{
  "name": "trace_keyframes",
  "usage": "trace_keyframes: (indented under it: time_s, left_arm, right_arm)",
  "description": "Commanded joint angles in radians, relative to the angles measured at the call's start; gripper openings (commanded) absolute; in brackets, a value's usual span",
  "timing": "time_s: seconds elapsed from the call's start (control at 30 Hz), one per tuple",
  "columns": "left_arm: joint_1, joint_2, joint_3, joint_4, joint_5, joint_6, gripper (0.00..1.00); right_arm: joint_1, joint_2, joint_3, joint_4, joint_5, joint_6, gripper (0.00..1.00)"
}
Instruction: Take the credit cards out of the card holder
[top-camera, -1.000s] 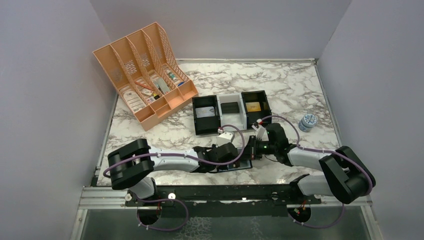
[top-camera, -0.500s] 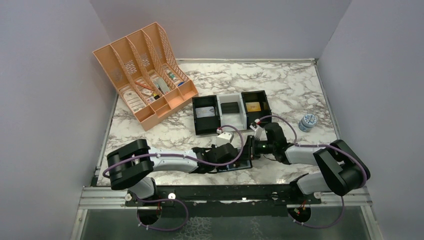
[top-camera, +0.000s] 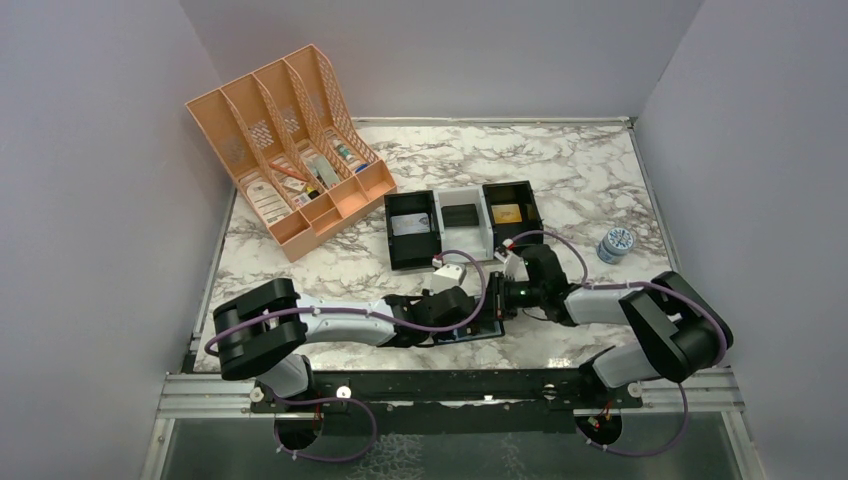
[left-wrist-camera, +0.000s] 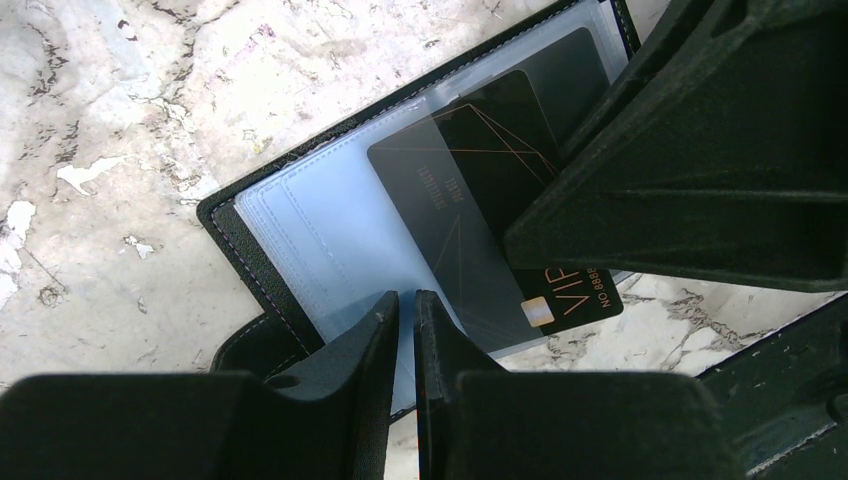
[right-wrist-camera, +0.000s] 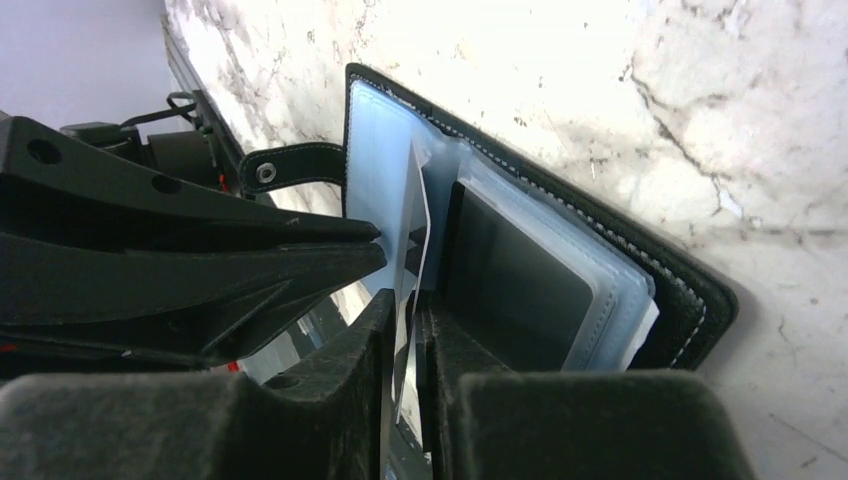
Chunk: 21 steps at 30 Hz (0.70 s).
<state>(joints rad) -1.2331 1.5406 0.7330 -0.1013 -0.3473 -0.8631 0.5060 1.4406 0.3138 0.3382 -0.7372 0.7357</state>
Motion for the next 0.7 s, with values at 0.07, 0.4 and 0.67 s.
trace_keyframes:
  time_s: [0.07, 0.4, 0.67]
  left_arm:
    - [-0.008, -0.001, -0.038, -0.049, 0.001, -0.012, 0.14]
    - [-0.008, -0.043, -0.060, -0.079, -0.029, -0.024, 0.14]
    - [-0.009, -0.120, -0.065, -0.083, -0.044, -0.007, 0.21]
  right_arm:
    - [0.019, -0.003, 0.047, -0.043, 0.081, -0.042, 0.06]
    - [0.018, -0.305, 0.043, -0.300, 0.249, -0.085, 0.01]
    - [0.018, -0.470, 0.064, -0.439, 0.345, -0.120, 0.01]
